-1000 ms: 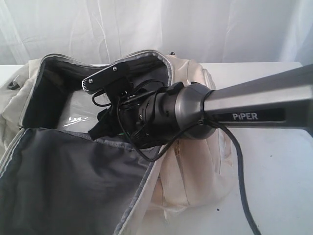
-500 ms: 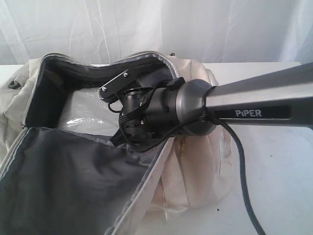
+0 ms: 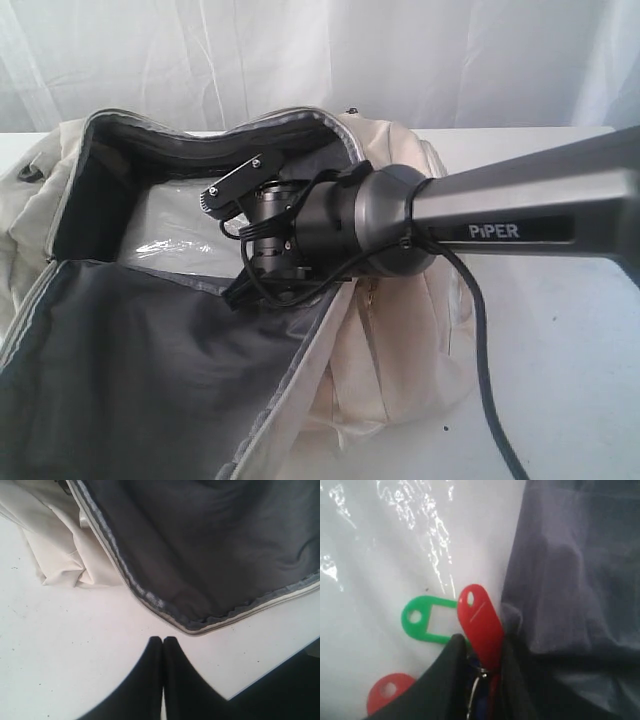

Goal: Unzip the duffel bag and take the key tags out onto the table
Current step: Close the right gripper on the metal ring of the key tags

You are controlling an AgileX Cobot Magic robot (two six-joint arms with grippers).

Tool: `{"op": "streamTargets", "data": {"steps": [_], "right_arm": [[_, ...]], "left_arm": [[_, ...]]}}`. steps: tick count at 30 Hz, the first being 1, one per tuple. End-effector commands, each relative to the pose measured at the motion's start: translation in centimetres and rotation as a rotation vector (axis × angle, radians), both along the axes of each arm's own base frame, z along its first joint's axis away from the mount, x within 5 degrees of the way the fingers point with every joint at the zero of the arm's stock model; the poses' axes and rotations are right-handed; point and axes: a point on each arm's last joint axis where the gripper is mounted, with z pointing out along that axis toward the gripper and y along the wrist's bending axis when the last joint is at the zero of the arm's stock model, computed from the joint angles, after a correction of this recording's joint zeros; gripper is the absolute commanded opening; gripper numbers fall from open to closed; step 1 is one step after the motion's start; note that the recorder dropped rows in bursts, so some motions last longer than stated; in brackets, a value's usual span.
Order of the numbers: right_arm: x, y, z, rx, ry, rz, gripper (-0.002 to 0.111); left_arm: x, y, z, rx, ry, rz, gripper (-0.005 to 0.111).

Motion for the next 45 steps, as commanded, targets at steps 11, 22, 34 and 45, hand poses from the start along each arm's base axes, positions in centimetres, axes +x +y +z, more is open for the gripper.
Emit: {"op": "streamTargets", "data": {"steps": [11, 22, 34, 45], "right_arm": [[-1.3, 1.0, 9.0, 0.376, -0.08, 0.161, 0.0], [-1.4, 0.6, 4.6, 0.129, 0.078, 0.143, 0.026], [-0.8, 0.2, 1.8, -0.046, 0.074, 0.139, 0.054], [-0.6, 0.6, -2.9, -0.139, 0.149, 0.118, 0.051]], "left_arm": [[-0.2, 0.1, 0.1, -0.007, -0.003, -0.001, 0.0], [-0.2, 0.1, 0.1, -0.007, -0.003, -0.001, 0.0], [-0.4, -0.1, 0.0, -0.021, 0.025, -0.01, 0.0], [-0.4, -0.1, 0.0, -0.021, 0.025, -0.01, 0.0]]}}
